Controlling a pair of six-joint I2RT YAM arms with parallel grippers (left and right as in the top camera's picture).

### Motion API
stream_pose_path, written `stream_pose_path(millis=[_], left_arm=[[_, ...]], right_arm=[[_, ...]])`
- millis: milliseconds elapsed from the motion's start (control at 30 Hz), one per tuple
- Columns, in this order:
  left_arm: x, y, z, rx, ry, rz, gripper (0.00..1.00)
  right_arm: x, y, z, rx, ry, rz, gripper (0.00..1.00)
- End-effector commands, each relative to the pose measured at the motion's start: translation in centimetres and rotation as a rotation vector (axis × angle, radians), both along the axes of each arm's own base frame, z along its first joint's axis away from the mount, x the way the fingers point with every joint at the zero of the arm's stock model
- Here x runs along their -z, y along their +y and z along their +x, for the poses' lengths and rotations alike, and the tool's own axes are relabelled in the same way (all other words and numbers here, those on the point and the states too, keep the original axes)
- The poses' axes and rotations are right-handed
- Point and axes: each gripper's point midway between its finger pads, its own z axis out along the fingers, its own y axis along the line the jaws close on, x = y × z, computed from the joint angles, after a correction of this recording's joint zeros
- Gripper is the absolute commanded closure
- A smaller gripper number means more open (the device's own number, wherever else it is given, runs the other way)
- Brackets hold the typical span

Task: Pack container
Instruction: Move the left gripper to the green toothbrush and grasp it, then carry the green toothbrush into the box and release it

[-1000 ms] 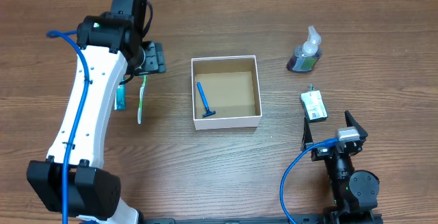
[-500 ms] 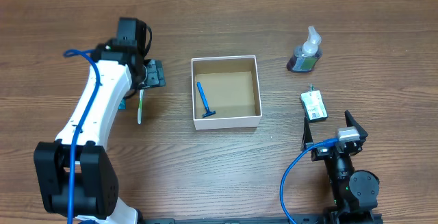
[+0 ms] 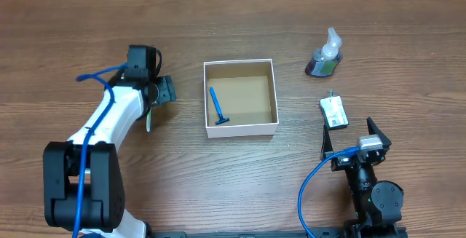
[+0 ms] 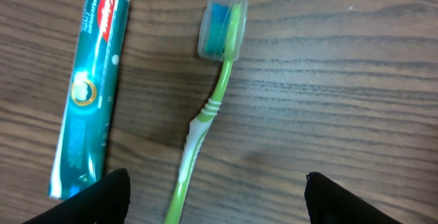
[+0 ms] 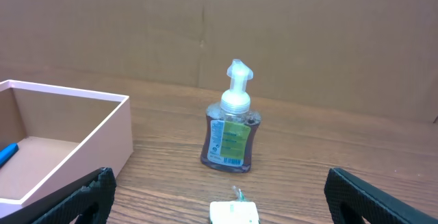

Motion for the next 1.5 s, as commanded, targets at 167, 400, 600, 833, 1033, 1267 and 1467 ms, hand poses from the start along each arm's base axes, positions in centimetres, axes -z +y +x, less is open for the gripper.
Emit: stream_pose_path(millis=[167,400,600,833,1033,1267,1467], left_arm=[[2.3,0.2,-0.4,-0.009,-0.042,-0.007,0.24],[3.6,0.2,-0.6,-0.003,-0.055,-0.005,0.33],[5.4,0.2,-0.9,0.017,-0.013,0.007,0.33],[6.4,0.2,-0.9,0.017,0.0,0.008,0.57],[6.2,0.6,-0.9,0.009,-0.004,0.025,0.76],[4.6,0.8,-0.3,0.003,-0.004,0.039,0.85],[-0.3,0.6,1.1,0.004,-0.084,0.034,0.89]], right_arm=[[0.1,-0.1,0.0,0.005,-0.007,-0.005,0.0],[0.1,-0.1,0.0,0.005,-0.007,-0.005,0.0],[0.1,-0.1,0.0,0.005,-0.007,-0.005,0.0],[0.1,-0.1,0.0,0.005,-0.007,-0.005,0.0],[0.1,-0.1,0.0,0.005,-0.007,-0.005,0.0],[0.1,-0.1,0.0,0.005,-0.007,-0.005,0.0],[0.1,-0.1,0.0,0.005,-0.007,-0.005,0.0]])
